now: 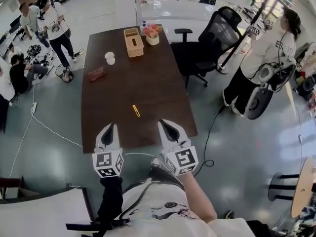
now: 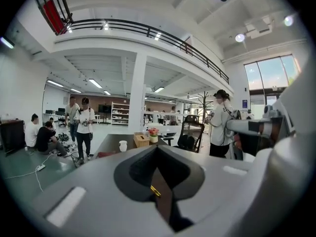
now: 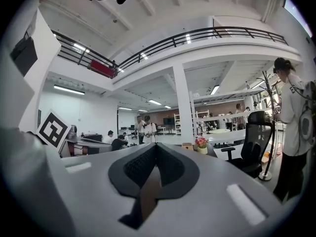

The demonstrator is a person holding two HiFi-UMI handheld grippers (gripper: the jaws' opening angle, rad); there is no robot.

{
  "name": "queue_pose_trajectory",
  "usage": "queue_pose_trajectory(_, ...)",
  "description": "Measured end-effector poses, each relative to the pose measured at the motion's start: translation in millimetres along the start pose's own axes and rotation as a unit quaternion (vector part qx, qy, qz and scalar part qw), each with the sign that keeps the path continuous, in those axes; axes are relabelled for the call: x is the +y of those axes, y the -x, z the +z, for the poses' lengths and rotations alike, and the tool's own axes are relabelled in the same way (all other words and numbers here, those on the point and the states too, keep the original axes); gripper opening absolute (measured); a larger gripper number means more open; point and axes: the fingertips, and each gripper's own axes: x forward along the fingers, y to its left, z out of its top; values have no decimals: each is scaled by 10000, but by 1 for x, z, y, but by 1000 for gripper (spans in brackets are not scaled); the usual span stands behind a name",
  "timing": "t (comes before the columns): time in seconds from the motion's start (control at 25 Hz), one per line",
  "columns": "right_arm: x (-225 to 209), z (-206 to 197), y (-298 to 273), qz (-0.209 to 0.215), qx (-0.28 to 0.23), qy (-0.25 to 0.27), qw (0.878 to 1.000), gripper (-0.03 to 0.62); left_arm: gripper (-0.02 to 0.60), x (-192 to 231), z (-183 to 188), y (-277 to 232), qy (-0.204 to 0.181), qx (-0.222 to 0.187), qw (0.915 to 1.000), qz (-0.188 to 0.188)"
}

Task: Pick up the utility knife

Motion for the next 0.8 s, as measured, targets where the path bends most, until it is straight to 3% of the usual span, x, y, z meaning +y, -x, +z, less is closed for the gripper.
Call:
queue_pose_trajectory(0.08,-11,1,-9,19,4,11,10000,2,-3,-3,-9,-18,144,173,9997,-23)
queue_pose_trajectory(0.16,-18,-3,-15,66,61,-21,10000,2,-3,-6,-31,-32,403,600,9974,-64)
queue_pose_trajectory(0.4,-37,-24,-26,87,430,-189,9989,2,-3,-14,-96,-62,989,1762,9793,-149)
queue_pose_trajectory(0.64,-45,-47,-34,-93,834,-305,9960,2,-3,-14,-151,-96,1107,2394,9643,-252)
queue_pose_trajectory(0.8,-54,-60,-38,-250,1116,-367,9928,2,-2,-14,-189,-125,1164,2882,9500,-313)
